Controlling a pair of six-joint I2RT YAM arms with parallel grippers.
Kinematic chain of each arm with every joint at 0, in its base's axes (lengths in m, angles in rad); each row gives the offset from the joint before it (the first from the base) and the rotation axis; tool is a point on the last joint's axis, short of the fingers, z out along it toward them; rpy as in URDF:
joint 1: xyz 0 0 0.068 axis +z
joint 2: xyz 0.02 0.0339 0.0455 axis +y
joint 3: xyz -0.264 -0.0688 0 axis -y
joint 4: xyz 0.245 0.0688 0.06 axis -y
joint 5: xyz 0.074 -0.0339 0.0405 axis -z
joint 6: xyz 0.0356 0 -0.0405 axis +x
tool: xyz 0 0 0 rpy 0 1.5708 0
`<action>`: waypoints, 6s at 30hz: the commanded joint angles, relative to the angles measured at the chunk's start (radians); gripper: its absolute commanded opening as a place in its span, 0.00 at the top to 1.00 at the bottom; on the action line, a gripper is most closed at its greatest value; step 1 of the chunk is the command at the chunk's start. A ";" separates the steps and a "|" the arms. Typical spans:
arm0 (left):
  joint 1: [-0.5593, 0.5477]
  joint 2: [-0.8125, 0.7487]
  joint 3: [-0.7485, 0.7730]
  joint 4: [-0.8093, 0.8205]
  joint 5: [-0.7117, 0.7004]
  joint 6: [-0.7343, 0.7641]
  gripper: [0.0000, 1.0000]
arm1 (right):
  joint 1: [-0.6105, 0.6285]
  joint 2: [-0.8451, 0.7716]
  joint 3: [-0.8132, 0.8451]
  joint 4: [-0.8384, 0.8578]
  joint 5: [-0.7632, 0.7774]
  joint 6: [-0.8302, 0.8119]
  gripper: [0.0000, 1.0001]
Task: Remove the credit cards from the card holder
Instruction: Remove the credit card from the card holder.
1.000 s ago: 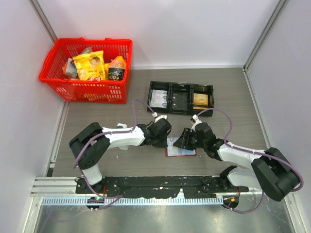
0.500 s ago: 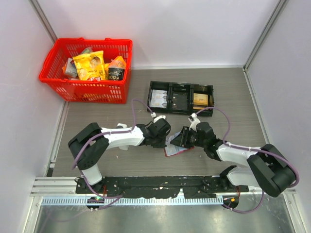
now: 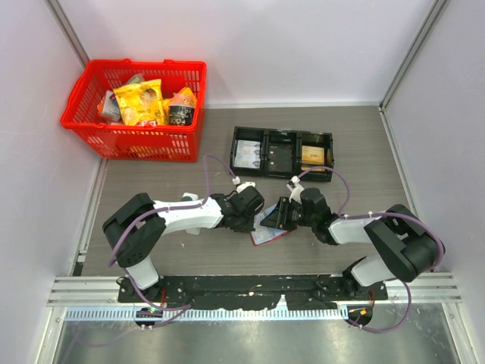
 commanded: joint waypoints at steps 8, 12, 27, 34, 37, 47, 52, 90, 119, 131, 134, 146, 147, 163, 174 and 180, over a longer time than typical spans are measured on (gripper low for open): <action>-0.006 -0.038 -0.013 0.027 -0.091 0.035 0.99 | 0.037 0.043 0.080 -0.164 -0.078 -0.062 0.66; -0.003 -0.050 -0.006 0.019 -0.098 0.017 0.92 | 0.037 0.043 0.079 -0.166 -0.055 -0.052 0.66; -0.003 -0.153 -0.066 0.106 -0.108 -0.039 0.81 | 0.037 0.082 0.039 -0.082 0.018 0.005 0.66; -0.003 -0.167 -0.070 0.122 -0.107 -0.031 0.80 | 0.035 0.083 0.031 -0.077 0.028 0.005 0.66; -0.003 -0.170 -0.079 0.136 -0.107 -0.038 0.79 | 0.035 0.083 0.028 -0.074 0.028 0.007 0.66; -0.003 -0.107 -0.105 0.198 -0.098 -0.045 0.82 | 0.034 0.094 0.023 -0.056 0.031 0.017 0.66; -0.003 -0.084 -0.132 0.206 -0.096 -0.071 0.87 | 0.035 0.086 0.013 -0.037 0.035 0.034 0.66; -0.002 -0.201 -0.167 0.136 -0.133 -0.094 0.78 | 0.035 0.040 -0.006 0.069 -0.008 0.066 0.62; -0.006 -0.092 -0.196 0.132 -0.084 -0.131 1.00 | 0.072 -0.033 0.028 0.057 -0.021 0.108 0.58; -0.011 -0.090 -0.193 0.133 -0.076 -0.141 1.00 | 0.072 -0.026 0.033 -0.089 0.061 0.074 0.59; -0.009 -0.090 -0.193 0.132 -0.075 -0.146 1.00 | 0.072 -0.061 0.017 -0.111 0.072 0.074 0.59; -0.012 -0.090 -0.185 0.132 -0.064 -0.157 1.00 | 0.086 -0.121 0.005 -0.187 0.081 0.089 0.59; -0.011 -0.090 -0.185 0.132 -0.064 -0.158 1.00 | 0.092 -0.118 0.005 -0.181 0.080 0.091 0.58; -0.014 -0.090 -0.182 0.132 -0.061 -0.163 1.00 | 0.115 -0.131 -0.007 -0.105 0.061 0.137 0.59; -0.018 -0.098 -0.182 0.117 -0.078 -0.178 1.00 | 0.117 -0.196 0.010 -0.259 0.112 0.126 0.59; -0.020 -0.098 -0.178 0.117 -0.071 -0.180 1.00 | 0.118 -0.184 0.002 -0.255 0.106 0.134 0.59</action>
